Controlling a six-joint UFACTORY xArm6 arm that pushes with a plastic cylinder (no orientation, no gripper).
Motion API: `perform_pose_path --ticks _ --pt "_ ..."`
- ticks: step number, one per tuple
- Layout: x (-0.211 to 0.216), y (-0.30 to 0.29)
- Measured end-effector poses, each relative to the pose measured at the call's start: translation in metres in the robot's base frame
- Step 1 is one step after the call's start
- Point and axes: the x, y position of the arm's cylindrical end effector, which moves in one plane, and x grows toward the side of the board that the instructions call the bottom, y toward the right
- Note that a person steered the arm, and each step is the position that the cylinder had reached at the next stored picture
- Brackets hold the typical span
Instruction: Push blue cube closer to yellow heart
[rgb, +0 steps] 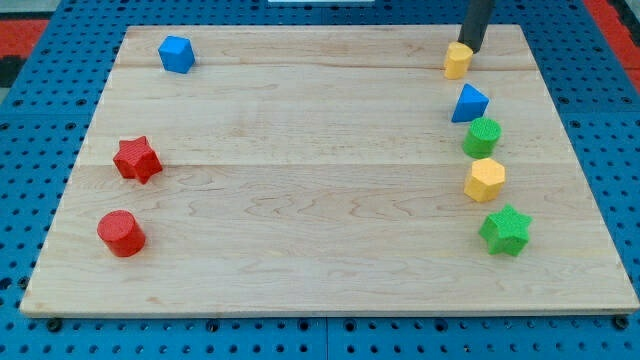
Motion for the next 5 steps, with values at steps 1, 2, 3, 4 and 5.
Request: perform_pose_path --ticks 1,2,3,4,5 --pt "0.005 0.001" --pt "0.01 -0.002" --pt "-0.02 -0.027" --pt "-0.04 -0.094" --pt "0.025 -0.207"
